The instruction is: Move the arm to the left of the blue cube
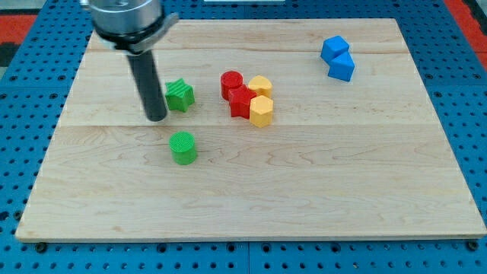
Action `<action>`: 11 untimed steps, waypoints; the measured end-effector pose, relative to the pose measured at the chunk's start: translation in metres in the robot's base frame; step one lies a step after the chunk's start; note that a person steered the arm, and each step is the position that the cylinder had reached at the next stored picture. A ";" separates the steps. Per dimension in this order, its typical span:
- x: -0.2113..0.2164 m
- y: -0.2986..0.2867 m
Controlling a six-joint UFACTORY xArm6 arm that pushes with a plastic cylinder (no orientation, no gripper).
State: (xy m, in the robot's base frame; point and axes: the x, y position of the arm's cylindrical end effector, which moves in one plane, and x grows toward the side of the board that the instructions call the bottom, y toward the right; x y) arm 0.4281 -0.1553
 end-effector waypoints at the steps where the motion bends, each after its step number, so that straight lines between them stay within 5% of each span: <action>1: -0.045 -0.066; 2: -0.081 0.012; 3: -0.070 0.069; 4: -0.021 0.043; 6: -0.045 -0.006; 7: 0.010 0.004; 8: 0.013 0.020; 9: -0.021 -0.056; 11: -0.179 0.050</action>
